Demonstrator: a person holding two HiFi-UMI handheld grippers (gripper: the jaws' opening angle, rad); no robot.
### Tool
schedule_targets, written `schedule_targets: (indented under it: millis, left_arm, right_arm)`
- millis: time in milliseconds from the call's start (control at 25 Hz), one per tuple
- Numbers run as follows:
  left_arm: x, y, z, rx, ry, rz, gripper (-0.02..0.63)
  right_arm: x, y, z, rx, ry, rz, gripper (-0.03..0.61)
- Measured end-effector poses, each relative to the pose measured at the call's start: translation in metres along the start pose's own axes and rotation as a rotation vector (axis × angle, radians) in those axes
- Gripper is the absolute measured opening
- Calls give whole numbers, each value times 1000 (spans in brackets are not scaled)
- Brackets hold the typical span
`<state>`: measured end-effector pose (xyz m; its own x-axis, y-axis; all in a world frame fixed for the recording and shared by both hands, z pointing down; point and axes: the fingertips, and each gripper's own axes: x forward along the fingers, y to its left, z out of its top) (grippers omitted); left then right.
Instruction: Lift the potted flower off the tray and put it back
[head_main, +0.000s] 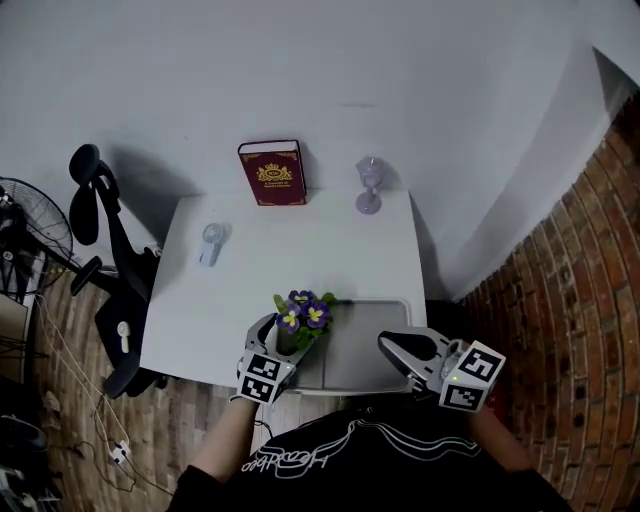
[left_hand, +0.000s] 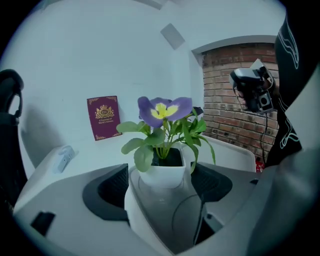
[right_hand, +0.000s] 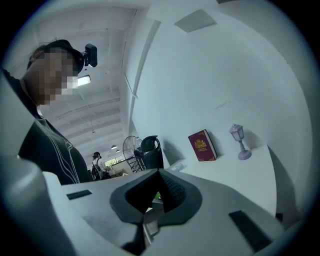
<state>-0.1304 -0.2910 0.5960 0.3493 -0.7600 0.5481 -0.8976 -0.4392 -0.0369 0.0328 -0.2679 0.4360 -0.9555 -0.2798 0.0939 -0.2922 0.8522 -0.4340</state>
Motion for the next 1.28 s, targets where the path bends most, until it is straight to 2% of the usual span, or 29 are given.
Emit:
schedule_targets:
  millis: [240, 440, 520, 960, 1280]
  left_arm:
    - [16, -4, -1, 28, 11, -66, 380]
    - [24, -4, -5, 48, 49, -84, 376]
    - [26, -5, -5, 47, 52, -95, 353]
    - [28, -2, -2, 27, 39, -79, 348]
    - [15, -1, 11, 22, -4, -87, 347]
  right_arm:
    - [9, -14, 0, -9, 42, 26, 2]
    - [16, -21, -4, -14, 70, 41, 2]
    - [17, -25, -6, -10, 75, 40, 2]
    - [23, -21, -14, -7, 99, 52, 2]
    - [27, -8, -20, 14, 94, 29, 2]
